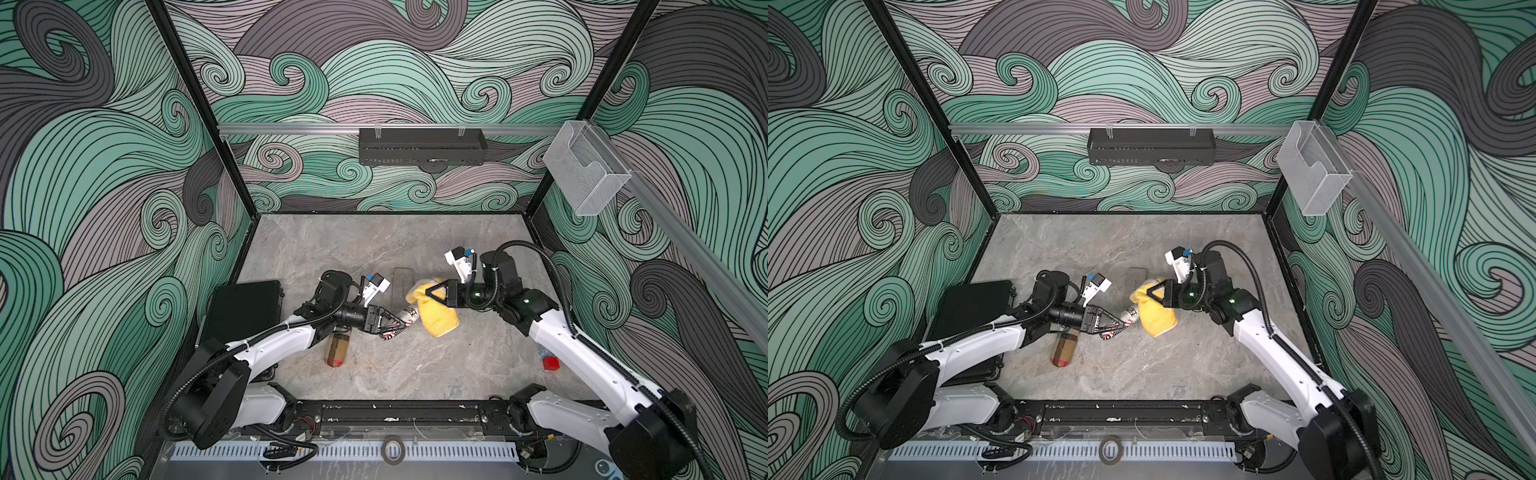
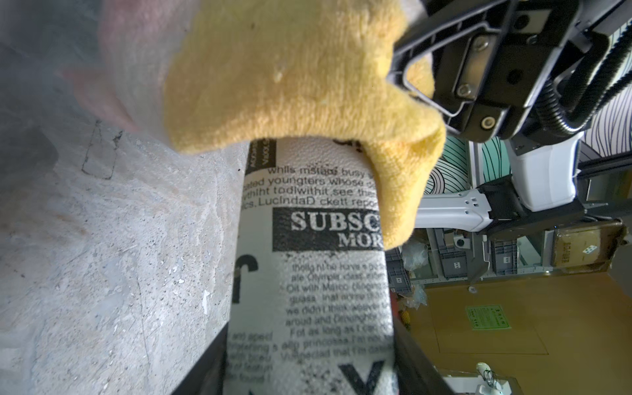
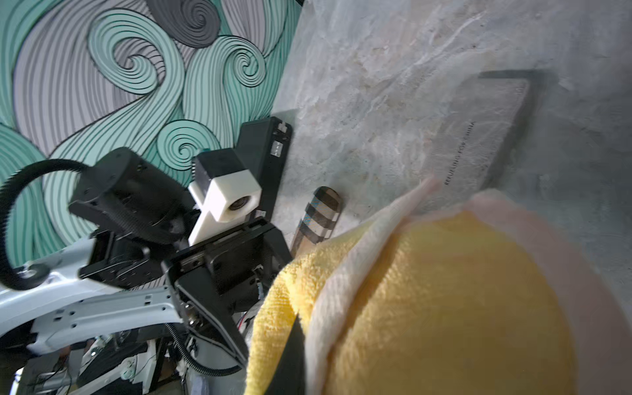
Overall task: Wipe the eyeglass case
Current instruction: Wipe the dirt from the eyeglass case.
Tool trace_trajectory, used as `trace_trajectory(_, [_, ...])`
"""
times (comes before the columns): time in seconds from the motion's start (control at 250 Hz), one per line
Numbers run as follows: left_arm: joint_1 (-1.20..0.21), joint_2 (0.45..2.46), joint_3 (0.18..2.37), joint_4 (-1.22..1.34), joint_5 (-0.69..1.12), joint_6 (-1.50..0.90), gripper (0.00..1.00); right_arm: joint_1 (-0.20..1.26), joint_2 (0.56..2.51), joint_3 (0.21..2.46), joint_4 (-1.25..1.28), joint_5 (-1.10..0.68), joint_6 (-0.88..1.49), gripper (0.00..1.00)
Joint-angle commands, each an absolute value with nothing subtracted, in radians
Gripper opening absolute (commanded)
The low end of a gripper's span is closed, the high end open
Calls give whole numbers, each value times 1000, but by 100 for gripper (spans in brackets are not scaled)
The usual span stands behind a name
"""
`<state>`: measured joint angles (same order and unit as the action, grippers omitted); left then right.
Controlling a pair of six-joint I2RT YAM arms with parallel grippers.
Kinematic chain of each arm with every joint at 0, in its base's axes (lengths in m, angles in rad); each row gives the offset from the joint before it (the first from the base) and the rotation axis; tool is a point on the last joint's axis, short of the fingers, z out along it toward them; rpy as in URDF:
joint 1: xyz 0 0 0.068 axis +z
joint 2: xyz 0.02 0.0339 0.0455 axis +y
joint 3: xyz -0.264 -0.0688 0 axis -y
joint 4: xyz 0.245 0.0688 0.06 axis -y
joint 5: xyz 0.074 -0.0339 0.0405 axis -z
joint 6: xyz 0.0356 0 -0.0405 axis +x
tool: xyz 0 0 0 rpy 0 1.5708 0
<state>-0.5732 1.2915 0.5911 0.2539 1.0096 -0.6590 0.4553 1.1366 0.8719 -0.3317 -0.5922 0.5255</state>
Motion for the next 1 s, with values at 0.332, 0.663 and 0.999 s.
trace_trajectory(0.332, [-578,1256,614,331,1045,-648,46,458,1024,851,-197,-776,531,0])
trace_trajectory(0.663, [-578,1244,621,324,1045,-647,46,459,1115,909,-474,-538,417,0])
trace_trajectory(0.999, [-579,1257,626,334,1048,-647,46,459,1042,855,-237,-797,506,0])
